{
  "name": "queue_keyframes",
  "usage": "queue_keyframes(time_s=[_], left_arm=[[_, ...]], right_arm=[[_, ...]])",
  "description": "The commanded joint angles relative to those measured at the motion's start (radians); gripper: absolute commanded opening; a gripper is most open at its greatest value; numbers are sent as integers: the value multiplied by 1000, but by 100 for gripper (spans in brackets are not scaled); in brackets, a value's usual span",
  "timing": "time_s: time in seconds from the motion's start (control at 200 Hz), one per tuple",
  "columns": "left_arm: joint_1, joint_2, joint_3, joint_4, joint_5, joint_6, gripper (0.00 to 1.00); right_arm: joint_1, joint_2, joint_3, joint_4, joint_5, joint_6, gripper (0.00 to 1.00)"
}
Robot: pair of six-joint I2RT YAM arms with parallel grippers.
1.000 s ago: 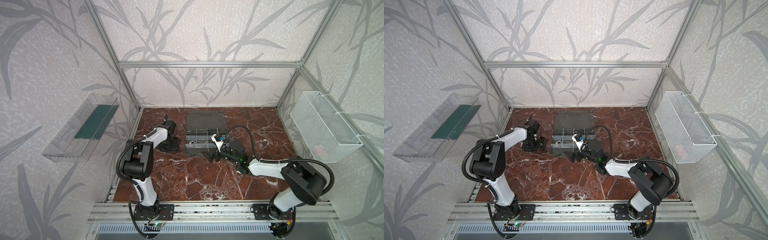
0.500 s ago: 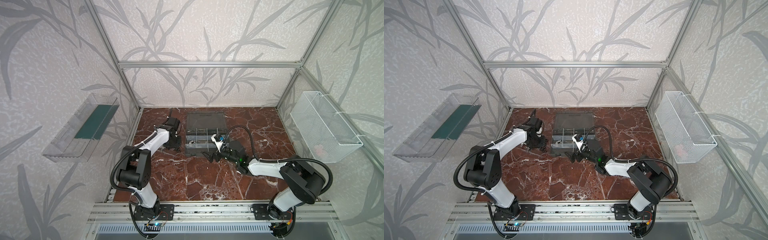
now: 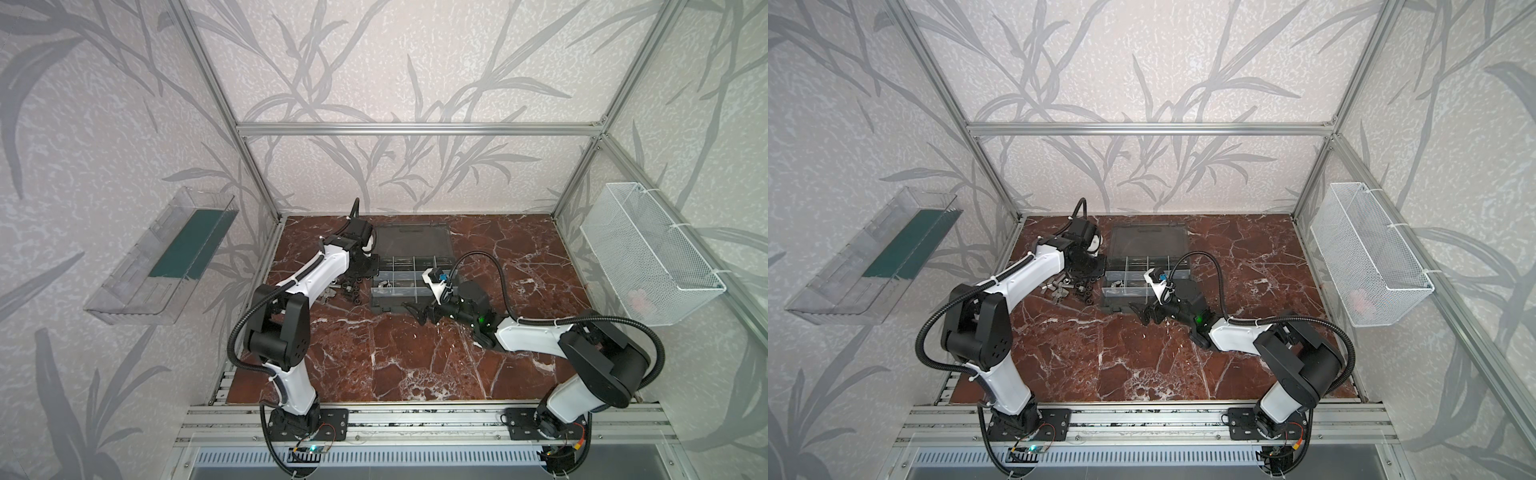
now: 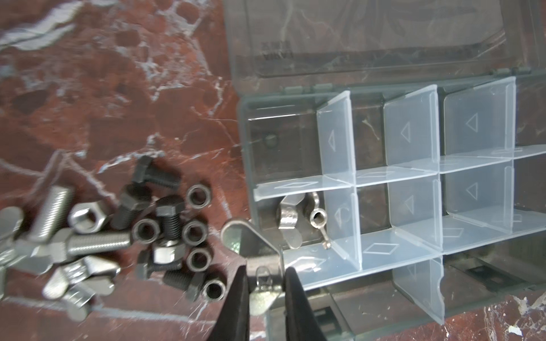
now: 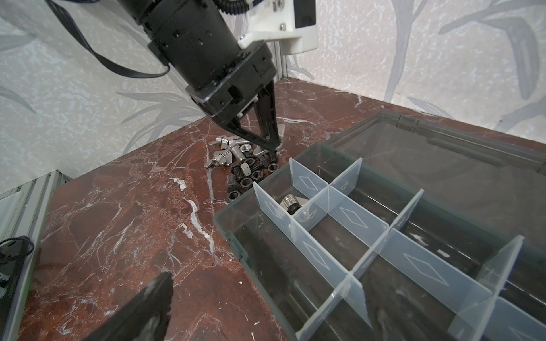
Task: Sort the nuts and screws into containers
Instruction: 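Carry the wing nut with the left gripper over the nearest box compartment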
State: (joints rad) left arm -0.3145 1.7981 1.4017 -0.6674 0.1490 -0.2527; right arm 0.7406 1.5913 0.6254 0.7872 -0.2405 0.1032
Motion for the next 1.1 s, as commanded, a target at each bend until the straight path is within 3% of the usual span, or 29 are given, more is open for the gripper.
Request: queue_keyframes(time_s=[0.0, 0.54, 1.1], left_arm=[[-33, 28, 13, 17, 20, 18, 17], [-40, 90, 11, 4, -24, 36, 18], [-40, 98, 20, -8, -21, 39, 26]], right_arm=[[6, 12, 32, 10, 12, -14, 99], [6, 13, 36, 4, 9, -14, 99], [6, 19, 38, 1, 7, -10, 99]])
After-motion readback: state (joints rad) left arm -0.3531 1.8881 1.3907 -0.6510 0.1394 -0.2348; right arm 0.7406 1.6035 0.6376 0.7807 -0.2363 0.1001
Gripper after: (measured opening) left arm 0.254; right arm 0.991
